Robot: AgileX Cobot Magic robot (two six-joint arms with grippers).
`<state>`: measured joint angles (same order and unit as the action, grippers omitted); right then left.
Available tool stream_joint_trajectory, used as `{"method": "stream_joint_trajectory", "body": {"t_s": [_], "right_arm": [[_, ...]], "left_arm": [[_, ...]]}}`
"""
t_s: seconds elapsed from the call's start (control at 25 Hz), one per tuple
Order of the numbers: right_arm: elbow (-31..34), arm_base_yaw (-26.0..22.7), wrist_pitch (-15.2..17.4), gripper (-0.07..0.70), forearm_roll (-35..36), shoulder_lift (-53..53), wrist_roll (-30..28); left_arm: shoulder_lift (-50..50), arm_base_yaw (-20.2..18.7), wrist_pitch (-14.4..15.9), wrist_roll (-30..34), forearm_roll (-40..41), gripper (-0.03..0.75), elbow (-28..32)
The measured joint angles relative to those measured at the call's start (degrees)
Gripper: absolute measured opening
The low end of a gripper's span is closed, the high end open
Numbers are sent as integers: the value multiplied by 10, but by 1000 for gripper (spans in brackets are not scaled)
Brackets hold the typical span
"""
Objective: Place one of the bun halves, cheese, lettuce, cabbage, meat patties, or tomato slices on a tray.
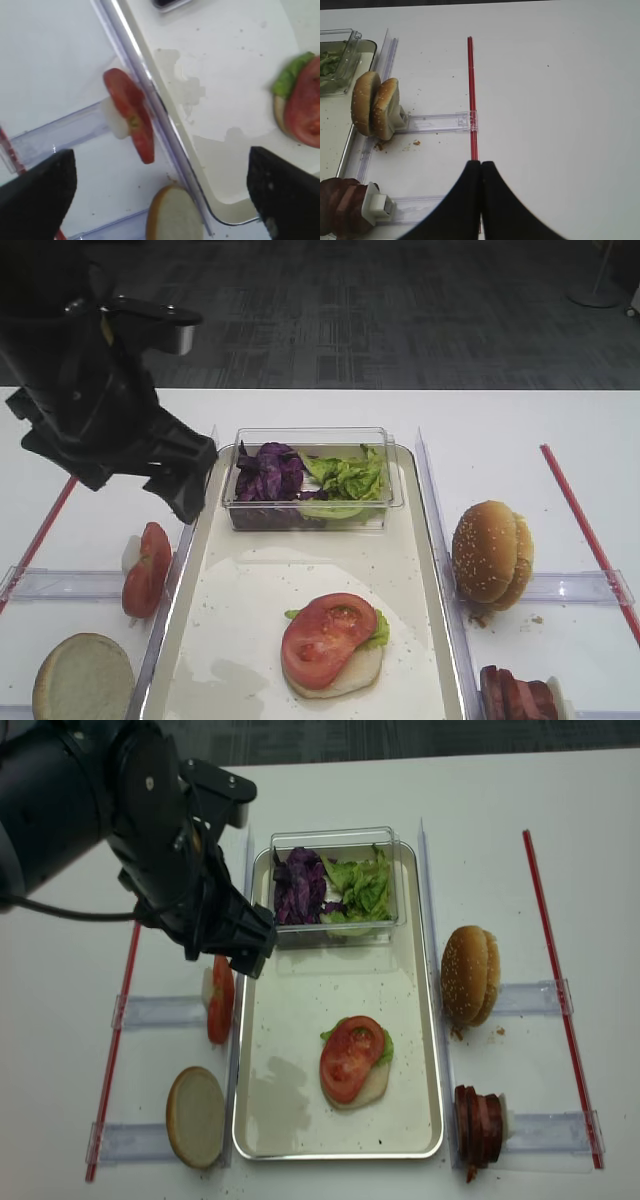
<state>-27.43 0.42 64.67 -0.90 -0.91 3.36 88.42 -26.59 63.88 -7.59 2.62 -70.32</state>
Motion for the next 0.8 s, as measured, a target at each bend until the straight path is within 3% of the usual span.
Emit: {"method": "stream_joint_trajectory", "body": {"t_s": [0.4, 0.52, 0.8], "right_arm": [[0, 0, 0, 36, 0, 0, 0], [0, 0, 0, 36, 0, 0, 0], [0, 0, 0, 36, 0, 0, 0]], "left_arm": [[0, 199, 9, 2, 42, 634, 0], [0, 244, 12, 8, 50, 633, 0], [0, 268, 27, 22, 57, 633, 0]]}}
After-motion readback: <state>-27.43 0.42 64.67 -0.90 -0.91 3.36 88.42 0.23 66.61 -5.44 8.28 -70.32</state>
